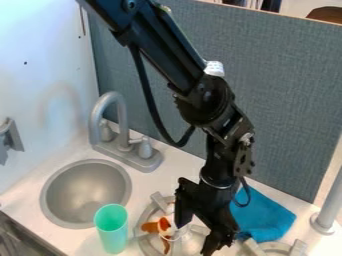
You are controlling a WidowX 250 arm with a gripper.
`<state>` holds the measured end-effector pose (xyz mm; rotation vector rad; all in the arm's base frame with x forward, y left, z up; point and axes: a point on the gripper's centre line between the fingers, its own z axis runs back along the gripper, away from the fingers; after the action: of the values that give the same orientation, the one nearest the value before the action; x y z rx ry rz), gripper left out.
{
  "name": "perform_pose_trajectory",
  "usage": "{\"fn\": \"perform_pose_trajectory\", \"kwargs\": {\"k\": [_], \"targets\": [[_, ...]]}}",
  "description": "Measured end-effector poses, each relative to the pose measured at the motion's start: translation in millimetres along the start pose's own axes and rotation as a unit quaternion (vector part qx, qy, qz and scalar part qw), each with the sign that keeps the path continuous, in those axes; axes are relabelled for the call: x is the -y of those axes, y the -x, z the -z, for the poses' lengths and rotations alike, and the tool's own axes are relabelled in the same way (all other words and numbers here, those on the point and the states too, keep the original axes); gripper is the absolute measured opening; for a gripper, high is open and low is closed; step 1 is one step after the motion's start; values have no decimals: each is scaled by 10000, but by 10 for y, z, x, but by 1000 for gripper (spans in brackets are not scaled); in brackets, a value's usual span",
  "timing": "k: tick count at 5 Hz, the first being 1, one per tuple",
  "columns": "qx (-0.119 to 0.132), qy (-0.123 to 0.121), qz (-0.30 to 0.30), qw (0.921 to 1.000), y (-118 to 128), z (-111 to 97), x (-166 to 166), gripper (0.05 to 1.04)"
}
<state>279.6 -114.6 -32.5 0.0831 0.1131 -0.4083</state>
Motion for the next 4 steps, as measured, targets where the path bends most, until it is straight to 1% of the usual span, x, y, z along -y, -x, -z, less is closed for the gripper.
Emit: {"fn": "perform_pose_trajectory", "kwargs": {"k": [1, 2, 3, 4], "targets": [[-163, 25, 13, 9999, 50, 111, 4, 1000], [-87, 441, 295, 9986, 115, 206, 78, 1000], [27, 820, 178, 9965, 143, 254, 16, 1000], [106, 898, 220, 9957, 120, 270, 23, 1000]]}}
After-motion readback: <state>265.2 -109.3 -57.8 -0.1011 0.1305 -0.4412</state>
